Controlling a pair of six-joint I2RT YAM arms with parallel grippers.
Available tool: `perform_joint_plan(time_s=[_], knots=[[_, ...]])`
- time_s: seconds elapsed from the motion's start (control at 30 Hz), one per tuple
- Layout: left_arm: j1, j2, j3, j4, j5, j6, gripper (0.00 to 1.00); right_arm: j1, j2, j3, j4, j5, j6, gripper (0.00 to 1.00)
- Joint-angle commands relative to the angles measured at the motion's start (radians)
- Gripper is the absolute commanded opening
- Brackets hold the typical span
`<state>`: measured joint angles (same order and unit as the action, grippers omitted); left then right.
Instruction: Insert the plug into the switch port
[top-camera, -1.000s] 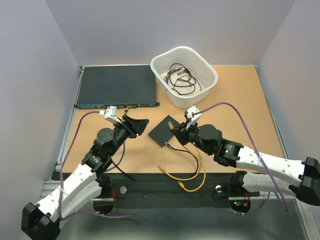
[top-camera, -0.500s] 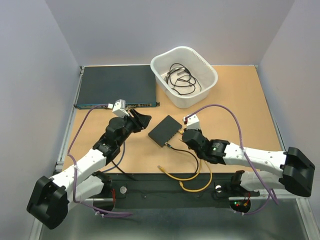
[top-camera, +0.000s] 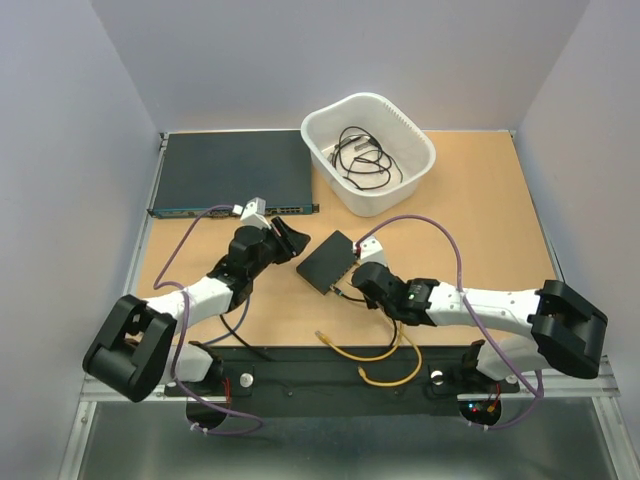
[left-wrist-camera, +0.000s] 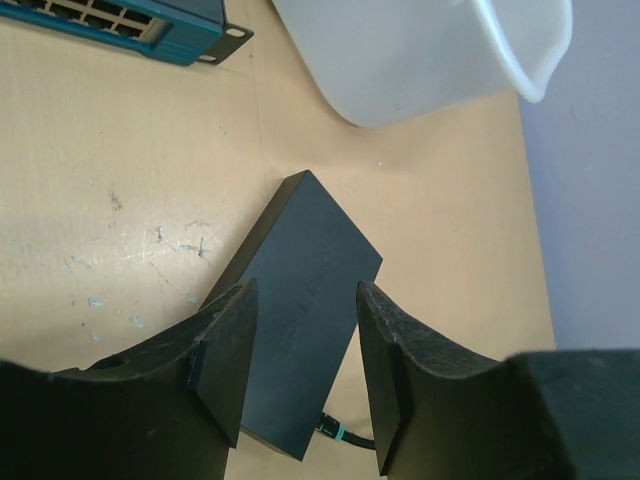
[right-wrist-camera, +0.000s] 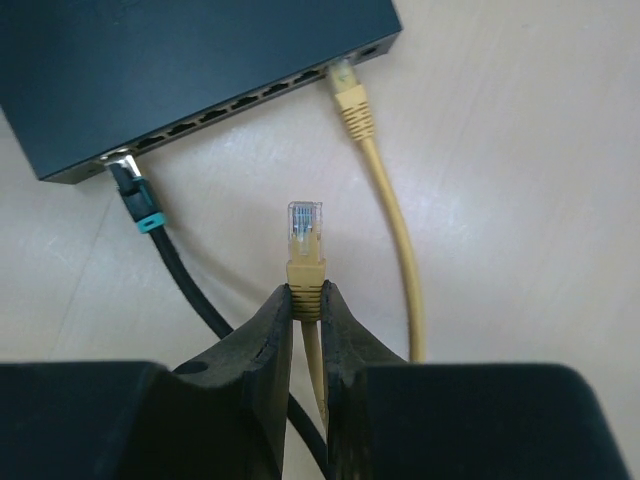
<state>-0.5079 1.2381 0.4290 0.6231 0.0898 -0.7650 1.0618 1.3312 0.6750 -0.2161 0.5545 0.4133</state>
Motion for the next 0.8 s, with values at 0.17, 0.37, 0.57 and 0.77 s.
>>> perform_joint_plan(time_s=[0.17, 0.37, 0.57, 0.77], knots=[[0.014, 0.102, 0.002, 0.197, 0.08, 0.004, 0.54, -0.019, 0.037, 0.008, 0.207, -0.155, -0.011, 0.01], [0.014, 0.161, -0.019, 0.283, 0.111, 0.001, 0.54, -0.098, 0.065, -0.015, 0.291, -0.266, -0.024, 0.0], [0.014, 0.222, -0.018, 0.325, 0.122, 0.004, 0.54, -0.137, 0.103, -0.015, 0.327, -0.358, -0.036, 0.0], [0.016, 0.303, -0.012, 0.388, 0.148, 0.009, 0.54, -0.138, 0.164, -0.014, 0.34, -0.412, -0.025, 0.0]])
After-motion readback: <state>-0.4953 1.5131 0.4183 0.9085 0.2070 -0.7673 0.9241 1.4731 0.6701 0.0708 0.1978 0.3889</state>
